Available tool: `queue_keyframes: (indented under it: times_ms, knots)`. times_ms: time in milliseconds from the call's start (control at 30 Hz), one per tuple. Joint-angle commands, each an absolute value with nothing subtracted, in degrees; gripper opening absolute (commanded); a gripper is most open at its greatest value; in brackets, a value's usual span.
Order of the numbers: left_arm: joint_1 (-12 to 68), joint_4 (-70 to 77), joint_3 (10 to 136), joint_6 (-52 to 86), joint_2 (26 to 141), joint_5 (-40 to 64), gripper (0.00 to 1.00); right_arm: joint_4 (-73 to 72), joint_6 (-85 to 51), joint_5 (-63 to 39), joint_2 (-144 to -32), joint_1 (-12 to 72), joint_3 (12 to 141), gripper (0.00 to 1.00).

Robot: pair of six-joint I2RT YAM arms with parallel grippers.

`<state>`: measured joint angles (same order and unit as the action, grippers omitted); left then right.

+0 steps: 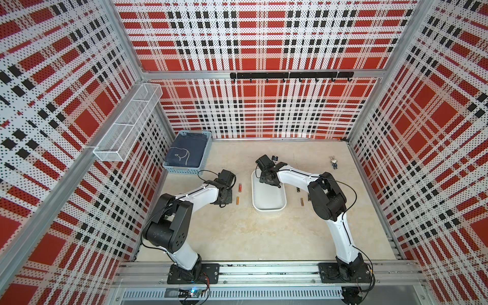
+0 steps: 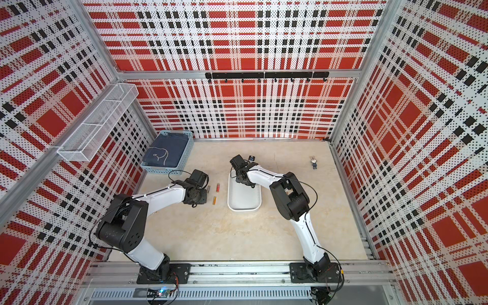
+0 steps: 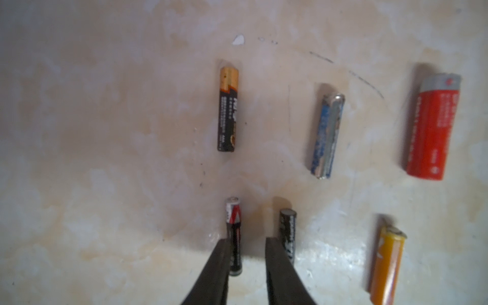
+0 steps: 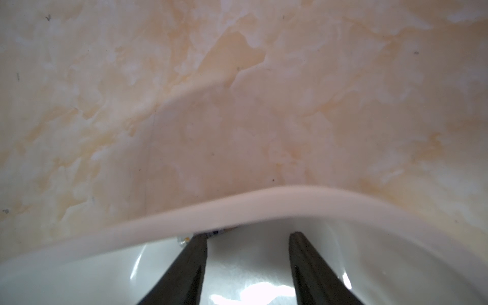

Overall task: Take the batteries out of the storage box
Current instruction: Pick up the battery from the storage box.

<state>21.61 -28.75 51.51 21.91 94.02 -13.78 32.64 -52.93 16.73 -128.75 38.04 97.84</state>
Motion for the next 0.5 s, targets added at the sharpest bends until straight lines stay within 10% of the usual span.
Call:
queue_keyframes:
  times_ms: [0,467]
  knots:
    - [22.2,-28.9,52.8,22.5,94.4,-14.4,0.29,31.6,-54.3,15.6,-128.0,38.4,95.5,0.58]
    - [21.9,-30.9,53.3,23.0,91.3,-16.7,0.29,30.9,-53.5,14.5,-123.2,38.5,95.1,0.59]
